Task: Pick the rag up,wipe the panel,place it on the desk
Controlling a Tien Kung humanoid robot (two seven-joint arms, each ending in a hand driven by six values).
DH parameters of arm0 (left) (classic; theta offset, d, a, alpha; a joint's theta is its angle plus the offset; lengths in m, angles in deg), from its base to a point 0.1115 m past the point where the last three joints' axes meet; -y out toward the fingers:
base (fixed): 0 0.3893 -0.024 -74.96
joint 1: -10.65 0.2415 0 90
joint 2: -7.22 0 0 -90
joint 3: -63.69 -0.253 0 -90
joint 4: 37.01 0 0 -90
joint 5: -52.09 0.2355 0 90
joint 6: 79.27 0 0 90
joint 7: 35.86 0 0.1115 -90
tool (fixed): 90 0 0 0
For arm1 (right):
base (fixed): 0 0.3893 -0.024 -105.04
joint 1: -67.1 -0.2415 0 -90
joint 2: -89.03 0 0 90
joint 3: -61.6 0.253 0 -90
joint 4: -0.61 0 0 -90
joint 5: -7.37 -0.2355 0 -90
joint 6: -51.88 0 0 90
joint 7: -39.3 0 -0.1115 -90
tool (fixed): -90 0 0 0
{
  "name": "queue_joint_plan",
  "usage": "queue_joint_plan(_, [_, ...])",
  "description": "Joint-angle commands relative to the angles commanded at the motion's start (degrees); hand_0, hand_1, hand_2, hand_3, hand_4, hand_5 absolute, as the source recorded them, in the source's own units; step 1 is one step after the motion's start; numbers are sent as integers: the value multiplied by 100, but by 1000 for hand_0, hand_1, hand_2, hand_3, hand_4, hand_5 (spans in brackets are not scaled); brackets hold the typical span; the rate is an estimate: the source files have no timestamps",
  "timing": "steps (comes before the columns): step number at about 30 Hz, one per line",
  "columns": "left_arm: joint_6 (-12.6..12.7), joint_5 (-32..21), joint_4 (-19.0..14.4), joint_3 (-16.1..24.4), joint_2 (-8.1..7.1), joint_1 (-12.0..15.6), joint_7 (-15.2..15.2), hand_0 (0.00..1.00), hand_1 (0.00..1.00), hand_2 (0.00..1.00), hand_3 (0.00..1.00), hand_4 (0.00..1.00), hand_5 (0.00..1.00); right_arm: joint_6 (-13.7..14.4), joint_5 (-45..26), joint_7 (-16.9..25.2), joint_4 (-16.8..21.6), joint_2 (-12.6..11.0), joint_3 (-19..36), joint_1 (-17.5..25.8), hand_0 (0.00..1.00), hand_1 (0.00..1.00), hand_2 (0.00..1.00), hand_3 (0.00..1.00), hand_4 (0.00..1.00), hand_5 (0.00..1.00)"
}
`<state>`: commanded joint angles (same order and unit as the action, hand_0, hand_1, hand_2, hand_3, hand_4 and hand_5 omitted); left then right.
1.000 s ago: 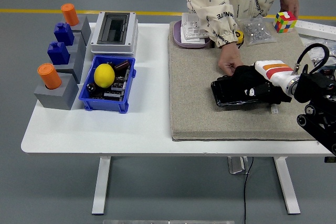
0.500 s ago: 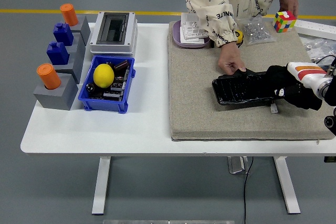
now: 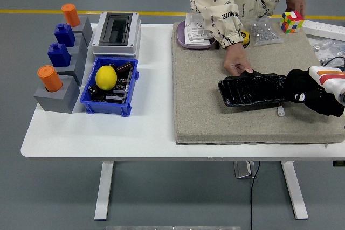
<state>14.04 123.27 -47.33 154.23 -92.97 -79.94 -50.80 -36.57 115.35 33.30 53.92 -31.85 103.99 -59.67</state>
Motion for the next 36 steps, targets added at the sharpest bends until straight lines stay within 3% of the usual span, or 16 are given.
queue_joint_plan(14, [3,-6,0,-13,-5,14,-4,650,698,747,567,599,481,-1,-33,-6,56,161,-206,-163,306,453,498,497,799,249])
queue_joint_plan(36, [5,-1,0,-64,-44,27,-8,650,698,746,567,600,479,11,-51,-55,262,867,-687,-632,307,453,498,497,799,248])
